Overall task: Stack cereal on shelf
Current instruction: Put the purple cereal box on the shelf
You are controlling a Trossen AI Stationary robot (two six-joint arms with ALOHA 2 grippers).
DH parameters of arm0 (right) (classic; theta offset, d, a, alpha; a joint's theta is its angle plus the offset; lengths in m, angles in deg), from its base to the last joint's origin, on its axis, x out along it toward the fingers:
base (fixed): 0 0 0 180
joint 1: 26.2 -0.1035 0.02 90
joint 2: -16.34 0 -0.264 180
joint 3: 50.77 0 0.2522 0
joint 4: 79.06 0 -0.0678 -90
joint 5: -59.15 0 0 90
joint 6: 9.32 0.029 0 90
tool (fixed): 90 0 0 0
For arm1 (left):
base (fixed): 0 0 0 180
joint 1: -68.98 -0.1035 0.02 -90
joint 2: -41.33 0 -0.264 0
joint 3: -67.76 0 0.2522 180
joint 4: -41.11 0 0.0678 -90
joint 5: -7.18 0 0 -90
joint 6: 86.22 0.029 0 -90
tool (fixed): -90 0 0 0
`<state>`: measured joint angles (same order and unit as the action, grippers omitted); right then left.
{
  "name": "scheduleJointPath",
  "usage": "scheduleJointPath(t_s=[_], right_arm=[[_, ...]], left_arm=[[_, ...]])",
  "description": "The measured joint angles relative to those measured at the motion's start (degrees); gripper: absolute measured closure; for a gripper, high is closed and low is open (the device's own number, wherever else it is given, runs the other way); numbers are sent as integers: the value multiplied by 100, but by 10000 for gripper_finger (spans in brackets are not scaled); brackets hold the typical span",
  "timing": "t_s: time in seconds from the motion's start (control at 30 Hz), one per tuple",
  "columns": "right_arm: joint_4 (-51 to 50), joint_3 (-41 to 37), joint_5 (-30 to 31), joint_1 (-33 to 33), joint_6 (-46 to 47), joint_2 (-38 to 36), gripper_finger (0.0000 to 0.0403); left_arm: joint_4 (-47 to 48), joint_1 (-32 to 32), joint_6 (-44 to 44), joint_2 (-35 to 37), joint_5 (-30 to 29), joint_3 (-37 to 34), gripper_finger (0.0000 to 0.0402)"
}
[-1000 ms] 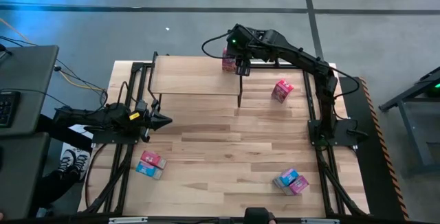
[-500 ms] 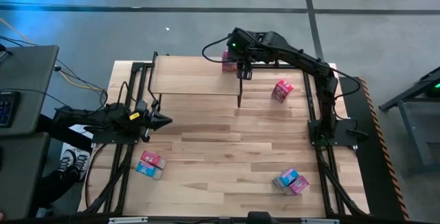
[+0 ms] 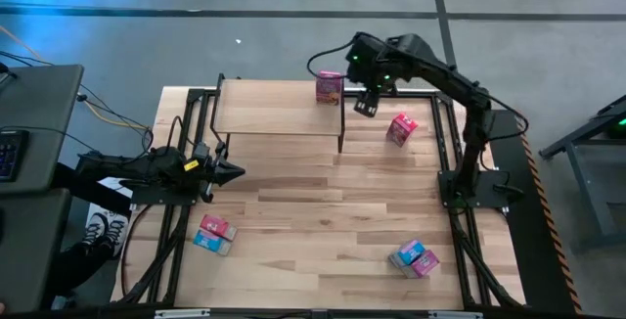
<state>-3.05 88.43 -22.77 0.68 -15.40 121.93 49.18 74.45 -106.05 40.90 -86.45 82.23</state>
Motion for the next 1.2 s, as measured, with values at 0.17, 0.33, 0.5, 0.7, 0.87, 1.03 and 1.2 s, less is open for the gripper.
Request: scheduleJointPath(t_s=[0.17, 0.33, 0.5, 0.7, 0.87, 1.03, 1.2], right_arm=[[206, -894, -412, -84, 492, -902, 190], [951, -2743, -399, -429, 1577, -2293, 190], [2129, -4684, -687, -1116, 3133, -3724, 190], [3660, -6244, -732, -2192, 4965, -5001, 190], [4474, -6776, -423, -2742, 5732, -5367, 190], [4803, -6688, -990, -2917, 5964, -5263, 190], [4766, -5967, -1996, -3171, 5676, -4905, 190]], left_arm=[[1, 0, -2, 0, -1, 0, 398], [2, 1, 0, 1, 0, 0, 398], [2, 0, 1, 1, 1, 1, 398], [2, 0, 0, 2, 1, 0, 398], [-67, 0, -1, 2, 1, 1, 398], [-61, 2, -2, 1, -6, 0, 398], [-63, 0, -2, 0, -44, 0, 398]])
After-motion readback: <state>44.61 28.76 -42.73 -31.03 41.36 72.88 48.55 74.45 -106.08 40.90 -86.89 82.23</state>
